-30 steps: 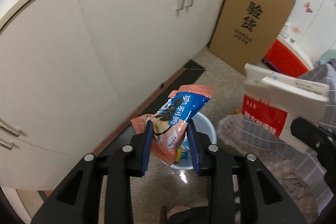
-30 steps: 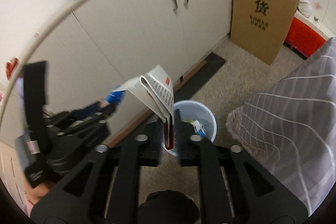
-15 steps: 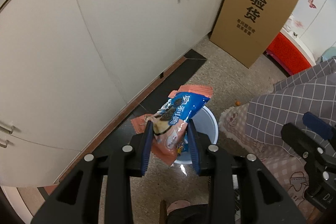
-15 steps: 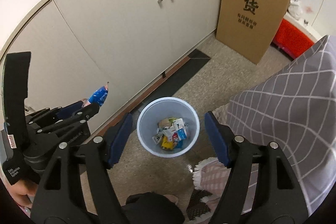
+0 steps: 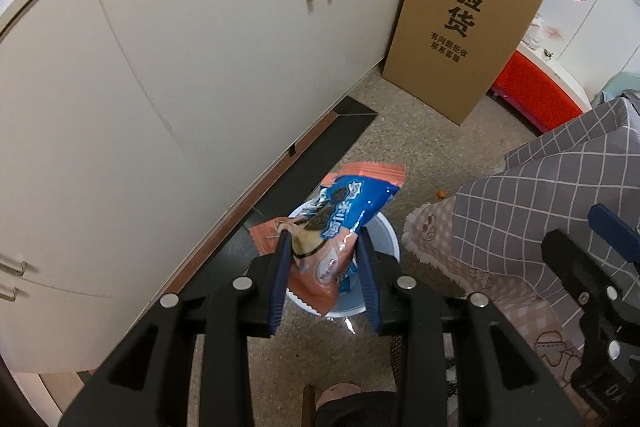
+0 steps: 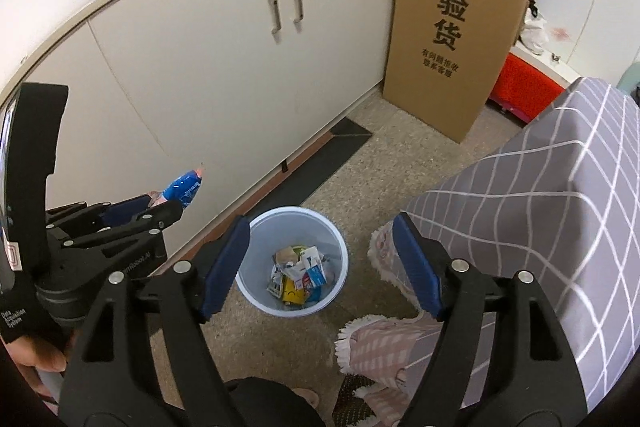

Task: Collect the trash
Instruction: 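Open the right tool to drop the carton, then open the left tool to drop the wrapper, then move both tools back over the table toward the remaining items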

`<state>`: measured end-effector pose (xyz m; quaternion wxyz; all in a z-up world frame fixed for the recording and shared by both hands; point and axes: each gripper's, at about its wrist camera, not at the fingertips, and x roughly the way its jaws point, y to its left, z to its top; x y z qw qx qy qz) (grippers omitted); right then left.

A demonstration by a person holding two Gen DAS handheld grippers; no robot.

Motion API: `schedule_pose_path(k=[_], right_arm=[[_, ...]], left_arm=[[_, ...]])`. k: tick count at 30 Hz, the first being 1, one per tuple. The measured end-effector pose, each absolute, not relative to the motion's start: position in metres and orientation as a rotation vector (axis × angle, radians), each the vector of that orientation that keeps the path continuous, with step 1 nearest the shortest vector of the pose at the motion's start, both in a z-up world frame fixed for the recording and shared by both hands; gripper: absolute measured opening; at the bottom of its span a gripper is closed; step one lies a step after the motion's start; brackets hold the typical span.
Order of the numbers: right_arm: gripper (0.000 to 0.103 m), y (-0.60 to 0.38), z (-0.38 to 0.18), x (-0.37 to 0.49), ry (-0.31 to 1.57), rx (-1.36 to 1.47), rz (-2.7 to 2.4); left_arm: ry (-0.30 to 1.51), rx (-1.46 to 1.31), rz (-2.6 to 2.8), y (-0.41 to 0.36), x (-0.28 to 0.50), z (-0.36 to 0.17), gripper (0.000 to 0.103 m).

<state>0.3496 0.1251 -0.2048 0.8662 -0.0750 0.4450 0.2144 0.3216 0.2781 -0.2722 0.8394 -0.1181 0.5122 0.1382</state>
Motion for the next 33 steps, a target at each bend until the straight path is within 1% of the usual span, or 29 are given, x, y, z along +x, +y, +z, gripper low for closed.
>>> schedule_pose_path(k=[5, 8, 9, 10, 11, 22, 28, 33], right_arm=[[0.073, 0.112, -0.195, 0.348, 0.889, -0.128, 0.439], [0.073, 0.104, -0.190, 0.348, 0.868, -0.108, 0.423], [0.073, 0.102, -0.189, 0.349, 0.866, -0.103, 0.421], [0.073, 0.101, -0.188, 0.349, 0.865, -0.099, 0.417], [0.073, 0.099, -0.187, 0.349, 0.863, -0.097, 0.414], [0.073, 0.088, -0.171, 0.340, 0.833, -0.068, 0.412], [0.074, 0.070, -0.147, 0.329, 0.779, -0.026, 0.405], [0.075, 0.036, -0.122, 0.316, 0.721, 0.029, 0.377]], left_arm=[[1.063, -0.234, 0.278, 0.269, 0.330, -0.260, 0.032], [1.038, -0.219, 0.269, 0.264, 0.336, -0.251, 0.037], [1.028, -0.212, 0.266, 0.263, 0.337, -0.247, 0.052], [1.019, -0.207, 0.264, 0.261, 0.338, -0.245, 0.073], [1.006, -0.199, 0.267, 0.259, 0.338, -0.242, 0.078], [0.953, -0.206, 0.253, 0.245, 0.318, -0.216, 0.079], [0.881, -0.214, 0.239, 0.231, 0.301, -0.184, 0.079], [0.818, -0.195, 0.204, 0.206, 0.290, -0.155, 0.080]])
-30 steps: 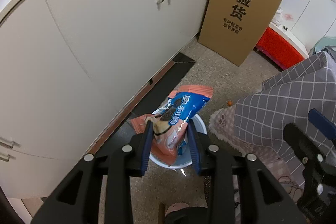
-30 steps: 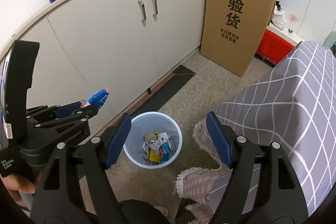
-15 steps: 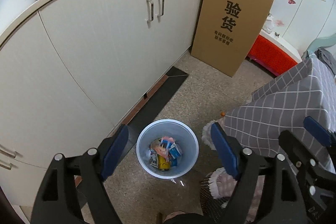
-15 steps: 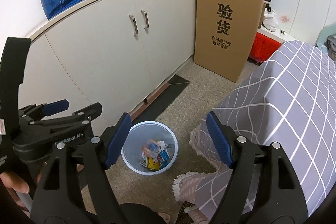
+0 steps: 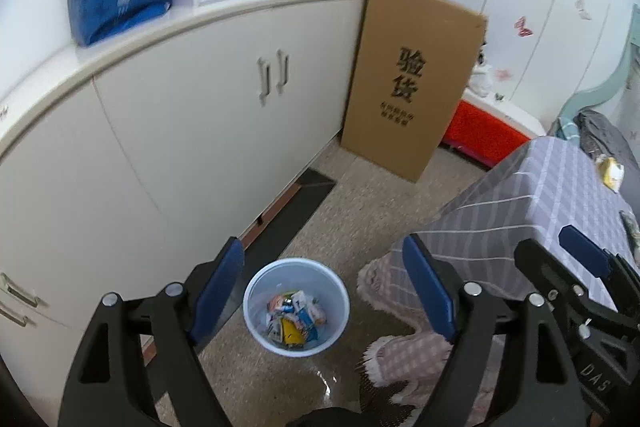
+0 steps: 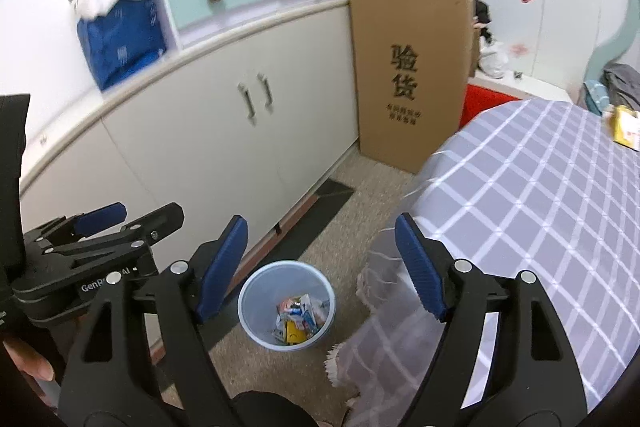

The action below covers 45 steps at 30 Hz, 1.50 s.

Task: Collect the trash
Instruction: 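Move both tools back over the table toward the remaining items, then grasp the newspaper bundle with the right tool while the left tool grasps the yellow box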

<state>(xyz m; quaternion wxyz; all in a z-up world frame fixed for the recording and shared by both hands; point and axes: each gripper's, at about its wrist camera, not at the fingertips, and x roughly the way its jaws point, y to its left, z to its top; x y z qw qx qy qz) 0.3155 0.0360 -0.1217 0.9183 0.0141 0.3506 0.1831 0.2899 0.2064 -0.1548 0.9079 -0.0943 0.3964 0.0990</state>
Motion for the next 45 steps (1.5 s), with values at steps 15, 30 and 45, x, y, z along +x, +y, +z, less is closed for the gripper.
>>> schedule_pose_path(k=[15, 30, 45], right_arm=[[0.082, -0.195, -0.096, 0.287, 0.628, 0.345, 0.020], [0.086, -0.415, -0.154, 0.299, 0.580, 0.878, -0.205], [0.015, -0.448, -0.153, 0.363, 0.611, 0.708, -0.208]], left_arm=[[0.777, -0.045, -0.016, 0.048, 0.308, -0.119, 0.082], [0.804, 0.081, -0.220, -0.111, 0.356, -0.120, 0.082], [0.783, 0.114, -0.347, -0.181, 0.422, -0.125, 0.082]])
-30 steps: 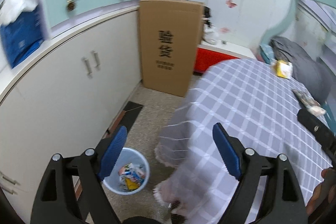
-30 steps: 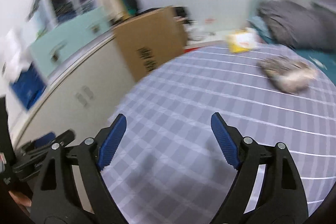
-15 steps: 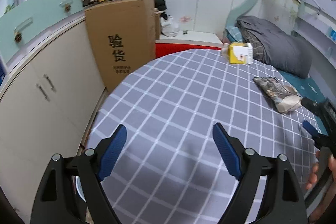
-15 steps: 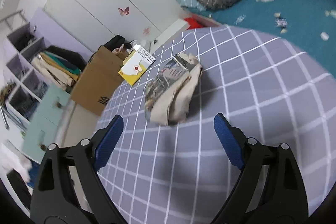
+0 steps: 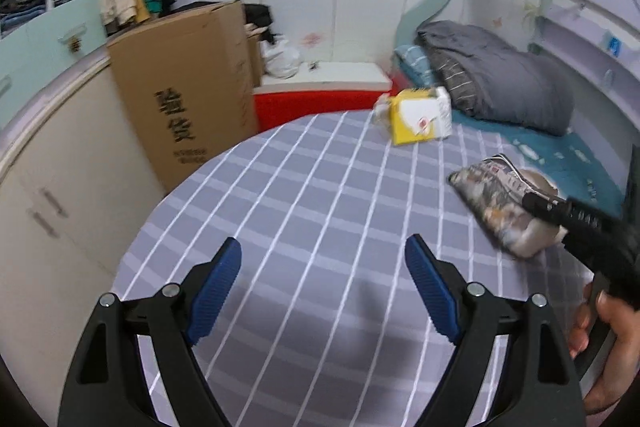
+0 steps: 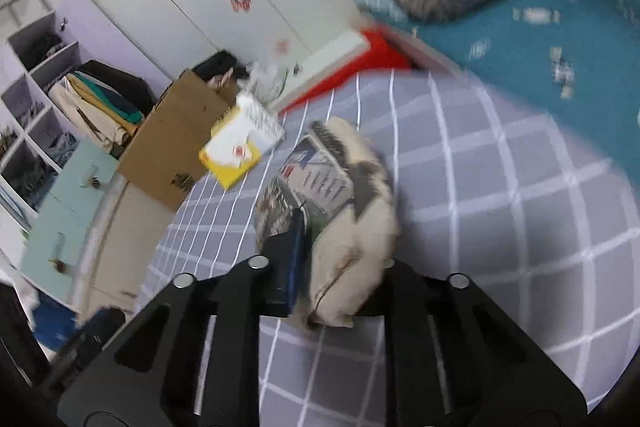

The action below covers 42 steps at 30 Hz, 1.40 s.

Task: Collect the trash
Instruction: 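Grasp the newspaper bundle with the right tool while the left tool grasps the yellow box, then carry both items over the wastebasket and open the right tool to drop the bundle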

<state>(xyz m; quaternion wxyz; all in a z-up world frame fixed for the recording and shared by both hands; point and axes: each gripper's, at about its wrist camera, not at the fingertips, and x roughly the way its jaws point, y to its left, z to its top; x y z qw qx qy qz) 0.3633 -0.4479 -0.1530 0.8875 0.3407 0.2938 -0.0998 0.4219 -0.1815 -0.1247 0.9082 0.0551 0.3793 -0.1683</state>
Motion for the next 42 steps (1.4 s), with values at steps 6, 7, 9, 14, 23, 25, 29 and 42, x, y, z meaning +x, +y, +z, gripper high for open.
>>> schedule_pose_path(k=[6, 7, 9, 14, 23, 25, 29, 42], right_arm=[[0.010, -0.449, -0.121, 0.382, 0.524, 0.474, -0.322], [0.010, -0.445, -0.117, 0.387, 0.514, 0.417, -0.345], [0.010, -0.438, -0.114, 0.400, 0.496, 0.338, -0.371], [0.010, -0.430, -0.117, 0.422, 0.487, 0.259, -0.387], [0.010, -0.432, -0.122, 0.431, 0.495, 0.260, -0.374], [0.010, -0.435, -0.122, 0.431, 0.497, 0.270, -0.373], [0.010, -0.436, -0.122, 0.431, 0.501, 0.274, -0.374], [0.010, -0.445, -0.124, 0.431, 0.529, 0.326, -0.371]], left_arm=[[0.779, 0.080, -0.451, -0.220, 0.469, -0.136, 0.082], [0.778, 0.083, -0.470, -0.229, 0.478, -0.137, 0.082], [0.792, 0.067, -0.527, -0.245, 0.494, -0.141, 0.082], [0.827, 0.044, -0.601, -0.276, 0.530, -0.155, 0.082], [0.872, -0.038, -0.693, -0.293, 0.581, -0.172, 0.082], [0.878, -0.040, -0.712, -0.300, 0.586, -0.175, 0.082], [0.866, -0.001, -0.730, -0.318, 0.584, -0.175, 0.082], [0.880, 0.039, -0.755, -0.340, 0.568, -0.178, 0.007]])
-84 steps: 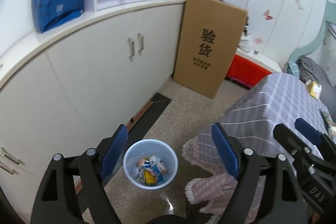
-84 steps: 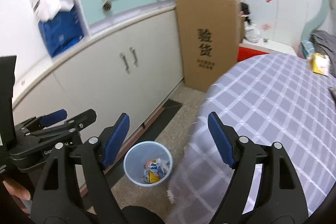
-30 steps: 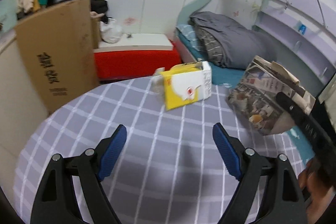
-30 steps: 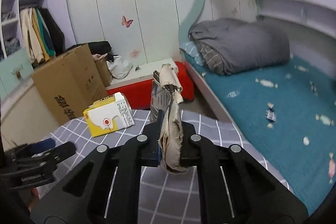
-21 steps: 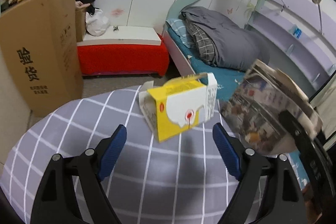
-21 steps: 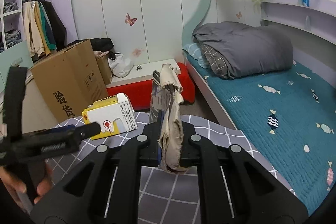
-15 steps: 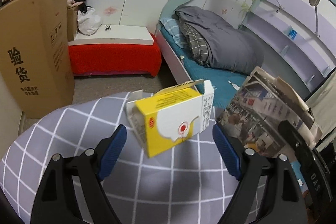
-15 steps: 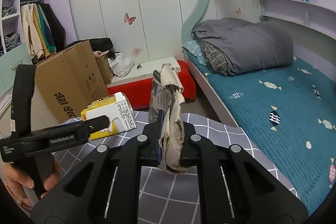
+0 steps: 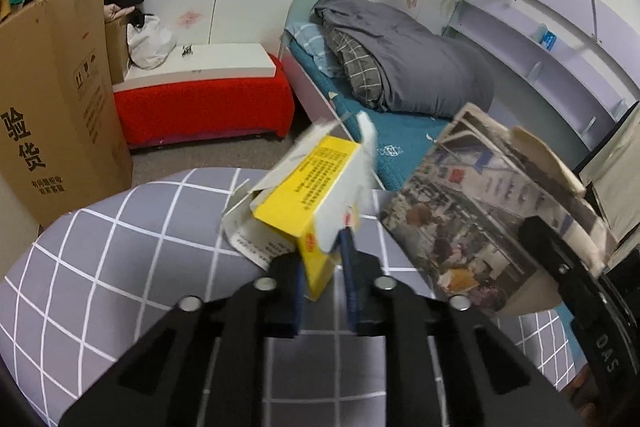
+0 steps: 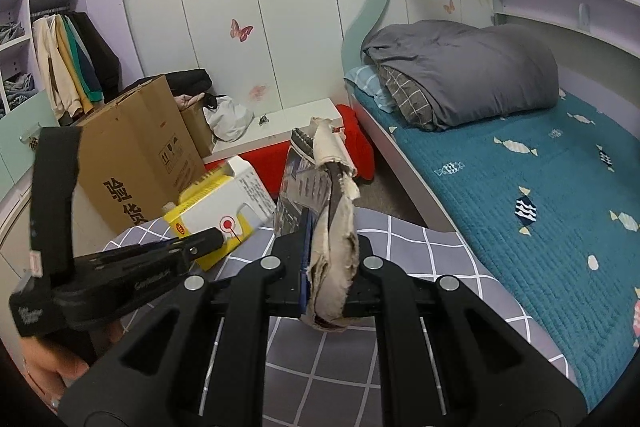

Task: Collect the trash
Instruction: 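Carry both items over the wastebasket and open the right tool to drop the bundle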

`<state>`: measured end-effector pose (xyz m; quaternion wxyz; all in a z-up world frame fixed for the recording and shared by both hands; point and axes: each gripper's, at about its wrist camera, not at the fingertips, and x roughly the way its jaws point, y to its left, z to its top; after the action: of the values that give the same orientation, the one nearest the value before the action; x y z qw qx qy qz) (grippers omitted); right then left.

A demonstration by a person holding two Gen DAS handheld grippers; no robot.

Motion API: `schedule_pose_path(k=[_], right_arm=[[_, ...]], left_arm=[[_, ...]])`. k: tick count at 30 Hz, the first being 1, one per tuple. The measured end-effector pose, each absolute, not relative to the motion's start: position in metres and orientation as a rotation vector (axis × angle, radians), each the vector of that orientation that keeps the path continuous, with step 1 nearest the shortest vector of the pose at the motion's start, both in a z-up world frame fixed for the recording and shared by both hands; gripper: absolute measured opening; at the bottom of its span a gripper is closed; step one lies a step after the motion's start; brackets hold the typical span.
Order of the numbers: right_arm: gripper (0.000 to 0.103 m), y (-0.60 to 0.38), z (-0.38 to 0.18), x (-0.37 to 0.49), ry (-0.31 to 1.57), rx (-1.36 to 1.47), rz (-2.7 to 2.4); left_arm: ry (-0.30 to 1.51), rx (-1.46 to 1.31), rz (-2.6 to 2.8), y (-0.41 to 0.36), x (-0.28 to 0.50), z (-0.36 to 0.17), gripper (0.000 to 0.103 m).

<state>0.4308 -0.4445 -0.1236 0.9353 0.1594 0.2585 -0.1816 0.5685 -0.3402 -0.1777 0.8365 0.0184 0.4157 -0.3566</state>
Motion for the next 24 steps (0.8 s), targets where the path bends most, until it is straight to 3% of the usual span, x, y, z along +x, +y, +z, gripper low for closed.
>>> schedule_pose_path(k=[1, 13, 24], right_arm=[[0.010, -0.444, -0.123, 0.431, 0.530, 0.326, -0.370], [0.009, -0.423, -0.110, 0.419, 0.518, 0.361, -0.276], [0.009, -0.282, -0.076, 0.378, 0.535, 0.336, 0.002]], left_arm=[[0.873, 0.040, -0.753, -0.341, 0.563, -0.176, 0.003], [0.870, 0.063, -0.548, -0.273, 0.509, -0.147, 0.002], [0.803, 0.045, -0.359, -0.135, 0.432, -0.099, 0.002]])
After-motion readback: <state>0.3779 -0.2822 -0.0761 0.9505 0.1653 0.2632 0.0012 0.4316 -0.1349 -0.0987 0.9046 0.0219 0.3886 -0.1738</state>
